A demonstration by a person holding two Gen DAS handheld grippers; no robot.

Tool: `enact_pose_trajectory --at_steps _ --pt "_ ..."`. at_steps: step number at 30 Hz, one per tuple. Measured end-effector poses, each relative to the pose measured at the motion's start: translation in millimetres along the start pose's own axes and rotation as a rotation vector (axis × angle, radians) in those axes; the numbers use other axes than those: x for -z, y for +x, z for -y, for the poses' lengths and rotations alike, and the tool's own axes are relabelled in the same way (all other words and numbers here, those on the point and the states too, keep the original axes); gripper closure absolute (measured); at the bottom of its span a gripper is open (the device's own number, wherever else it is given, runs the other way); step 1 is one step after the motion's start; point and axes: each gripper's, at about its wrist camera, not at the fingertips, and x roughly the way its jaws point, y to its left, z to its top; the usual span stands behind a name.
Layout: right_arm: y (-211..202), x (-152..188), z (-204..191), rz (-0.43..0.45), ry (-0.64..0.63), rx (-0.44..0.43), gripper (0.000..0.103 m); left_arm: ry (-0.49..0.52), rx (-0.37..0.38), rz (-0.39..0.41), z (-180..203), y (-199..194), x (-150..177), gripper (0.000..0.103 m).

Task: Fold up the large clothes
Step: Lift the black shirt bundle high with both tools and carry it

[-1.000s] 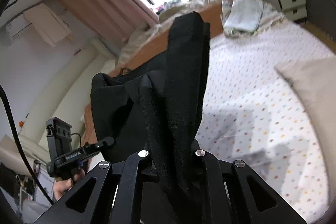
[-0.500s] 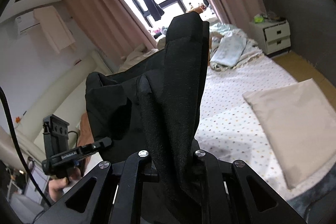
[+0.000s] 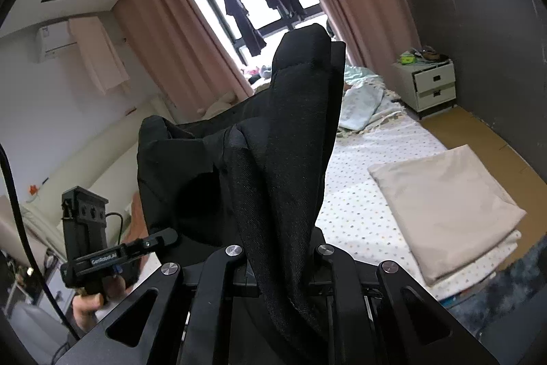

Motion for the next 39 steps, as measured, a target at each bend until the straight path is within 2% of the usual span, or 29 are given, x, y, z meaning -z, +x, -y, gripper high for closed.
enact_pose_trajectory --at_steps 10,20,24,32,39 --pt "-41 3 32 0.051 0.009 0.014 0.09 0.048 0.033 -0.029 34 51 -12 0.084" --pt "-51 -22 89 0.073 0.001 0.087 0.09 0.073 0.086 -0.069 58 130 -28 0.084" --pt "-44 -40 111 0.081 0.002 0.097 0.09 0.064 0.13 -0.1 59 168 -39 0.084" --pt "-16 -72 148 0.054 -0.009 0.146 0.09 0.021 0.204 -0.166 36 237 -63 0.084" --pt "18 -95 175 0.022 0.011 0.209 0.09 -0.011 0.239 -0.219 14 285 -70 0.084"
